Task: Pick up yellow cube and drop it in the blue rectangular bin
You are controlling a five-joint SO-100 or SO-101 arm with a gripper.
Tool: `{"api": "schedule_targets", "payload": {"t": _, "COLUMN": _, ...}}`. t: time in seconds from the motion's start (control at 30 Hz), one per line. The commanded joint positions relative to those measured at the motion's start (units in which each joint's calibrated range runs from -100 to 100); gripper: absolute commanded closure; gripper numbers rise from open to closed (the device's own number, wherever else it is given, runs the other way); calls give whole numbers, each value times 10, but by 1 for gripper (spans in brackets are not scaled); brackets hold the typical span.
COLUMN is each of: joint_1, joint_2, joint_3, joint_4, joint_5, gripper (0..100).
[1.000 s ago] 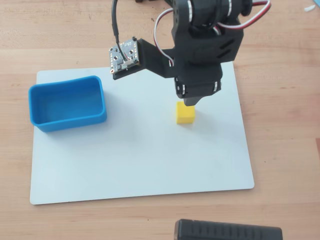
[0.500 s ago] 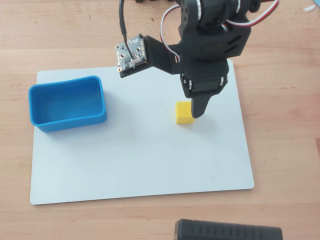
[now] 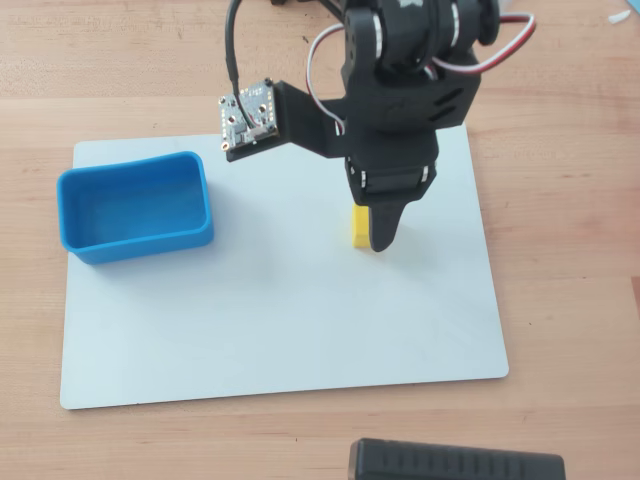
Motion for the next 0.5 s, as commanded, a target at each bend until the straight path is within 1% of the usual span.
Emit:
{"api": "schedule_targets", "payload": {"t": 0.0, "joint_1": 3, "joint_2": -4, "joint_3": 30, "joint_4": -35, "joint_5": -6, "gripper": 76}}
{"api": "schedule_targets", "payload": {"t": 0.27, "joint_1": 3, "joint_2": -4, "joint_3": 73, "joint_4": -76, "joint_5": -6, "gripper": 76}}
{"api": "schedule_targets", "payload": {"t": 0.47, "joint_1": 0, "joint_2": 16, "joint_3": 73, "joint_4": -95, "joint_5": -6, "gripper": 76}}
